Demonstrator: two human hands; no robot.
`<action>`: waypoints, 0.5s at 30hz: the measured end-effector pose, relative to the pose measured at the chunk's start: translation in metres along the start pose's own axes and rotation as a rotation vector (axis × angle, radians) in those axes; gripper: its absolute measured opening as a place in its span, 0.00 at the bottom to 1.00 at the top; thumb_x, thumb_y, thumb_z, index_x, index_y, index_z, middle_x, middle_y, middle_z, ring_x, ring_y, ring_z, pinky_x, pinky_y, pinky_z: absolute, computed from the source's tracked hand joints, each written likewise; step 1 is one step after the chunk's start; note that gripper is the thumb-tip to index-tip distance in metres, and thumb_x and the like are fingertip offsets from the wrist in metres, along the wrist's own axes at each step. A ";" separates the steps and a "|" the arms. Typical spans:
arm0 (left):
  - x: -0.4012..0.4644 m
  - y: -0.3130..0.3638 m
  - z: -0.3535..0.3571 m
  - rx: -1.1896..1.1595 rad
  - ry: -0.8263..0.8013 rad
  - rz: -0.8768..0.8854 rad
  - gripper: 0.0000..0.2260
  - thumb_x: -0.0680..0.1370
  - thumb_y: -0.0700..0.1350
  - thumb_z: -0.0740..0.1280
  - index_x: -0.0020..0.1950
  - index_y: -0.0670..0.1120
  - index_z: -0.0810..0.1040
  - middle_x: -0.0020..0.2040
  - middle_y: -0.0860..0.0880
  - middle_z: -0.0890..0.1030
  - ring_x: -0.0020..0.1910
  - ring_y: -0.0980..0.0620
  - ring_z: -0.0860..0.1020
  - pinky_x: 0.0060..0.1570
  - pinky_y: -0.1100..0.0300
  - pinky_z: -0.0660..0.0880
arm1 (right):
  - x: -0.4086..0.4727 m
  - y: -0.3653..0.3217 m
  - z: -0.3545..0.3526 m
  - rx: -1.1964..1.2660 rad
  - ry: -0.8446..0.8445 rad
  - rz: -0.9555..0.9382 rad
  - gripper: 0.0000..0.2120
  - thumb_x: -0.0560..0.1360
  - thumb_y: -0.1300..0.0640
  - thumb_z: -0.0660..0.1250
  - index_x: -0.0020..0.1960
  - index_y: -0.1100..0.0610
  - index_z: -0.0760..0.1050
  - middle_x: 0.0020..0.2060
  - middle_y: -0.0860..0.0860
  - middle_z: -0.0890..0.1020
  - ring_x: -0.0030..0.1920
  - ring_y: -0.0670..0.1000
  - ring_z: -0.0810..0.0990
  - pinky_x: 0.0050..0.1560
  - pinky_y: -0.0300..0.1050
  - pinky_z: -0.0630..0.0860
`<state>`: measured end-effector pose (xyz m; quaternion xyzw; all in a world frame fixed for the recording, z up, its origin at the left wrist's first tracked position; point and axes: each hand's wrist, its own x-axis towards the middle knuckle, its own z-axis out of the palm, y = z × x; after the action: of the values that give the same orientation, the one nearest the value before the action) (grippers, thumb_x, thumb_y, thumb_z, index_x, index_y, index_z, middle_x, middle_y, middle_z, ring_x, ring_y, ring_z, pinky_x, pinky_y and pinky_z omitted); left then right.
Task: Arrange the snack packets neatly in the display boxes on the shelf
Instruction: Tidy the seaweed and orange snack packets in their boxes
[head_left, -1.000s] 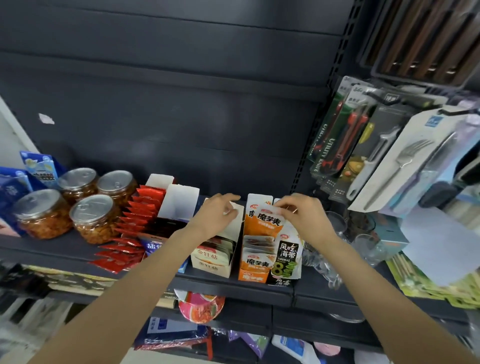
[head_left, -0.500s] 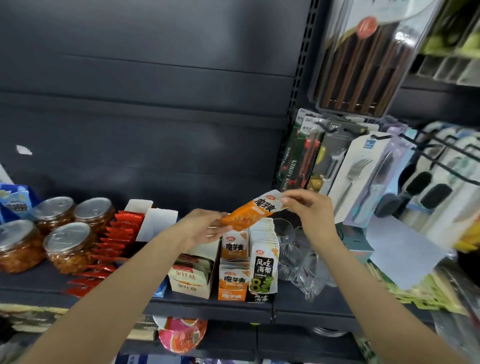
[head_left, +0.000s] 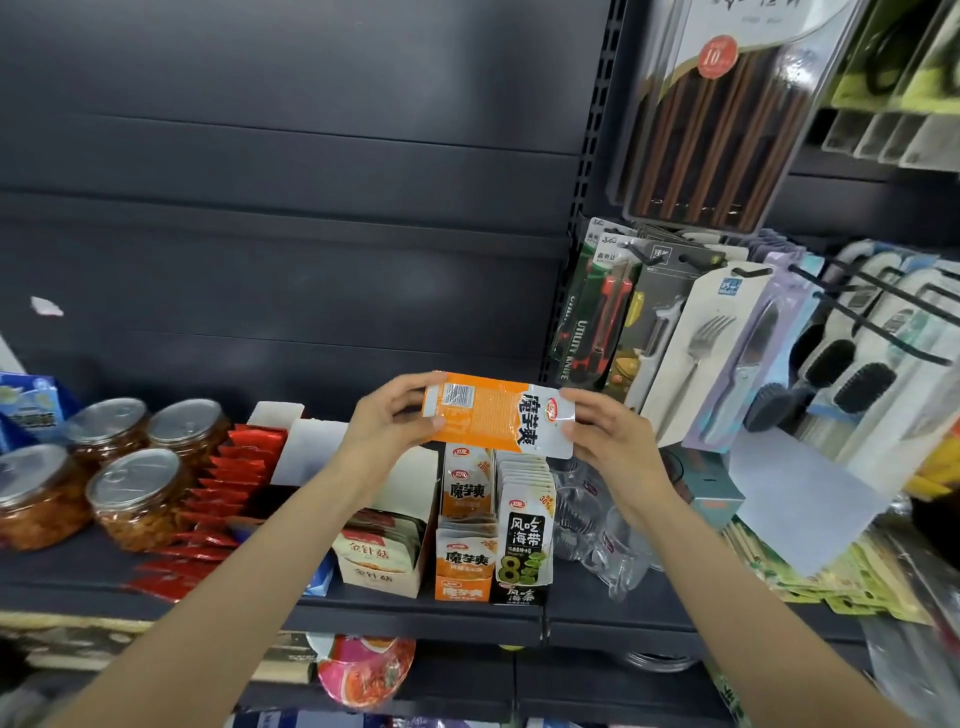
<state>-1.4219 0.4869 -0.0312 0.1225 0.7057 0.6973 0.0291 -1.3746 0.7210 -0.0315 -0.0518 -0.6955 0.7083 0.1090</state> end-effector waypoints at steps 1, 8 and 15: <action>-0.002 0.002 -0.001 0.045 -0.001 0.051 0.20 0.73 0.31 0.68 0.56 0.55 0.78 0.50 0.52 0.82 0.51 0.54 0.81 0.49 0.60 0.78 | -0.001 0.001 0.001 0.018 -0.002 -0.001 0.17 0.74 0.71 0.64 0.57 0.55 0.77 0.49 0.52 0.83 0.47 0.49 0.83 0.46 0.41 0.80; -0.011 0.008 -0.009 0.110 -0.017 0.193 0.21 0.73 0.30 0.68 0.57 0.54 0.77 0.52 0.52 0.82 0.52 0.55 0.80 0.49 0.61 0.79 | -0.001 0.005 0.011 0.134 0.017 -0.021 0.19 0.73 0.73 0.64 0.55 0.53 0.78 0.48 0.53 0.84 0.47 0.50 0.83 0.49 0.45 0.81; 0.000 -0.008 -0.017 0.016 0.054 0.064 0.19 0.73 0.32 0.69 0.61 0.47 0.78 0.52 0.49 0.83 0.50 0.55 0.81 0.49 0.62 0.79 | 0.009 0.005 0.012 0.068 -0.036 -0.049 0.18 0.77 0.71 0.58 0.55 0.53 0.79 0.50 0.50 0.84 0.52 0.48 0.82 0.50 0.41 0.79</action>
<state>-1.4264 0.4708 -0.0383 0.1264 0.7073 0.6954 -0.0133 -1.3863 0.7117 -0.0355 -0.0181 -0.6738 0.7296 0.1154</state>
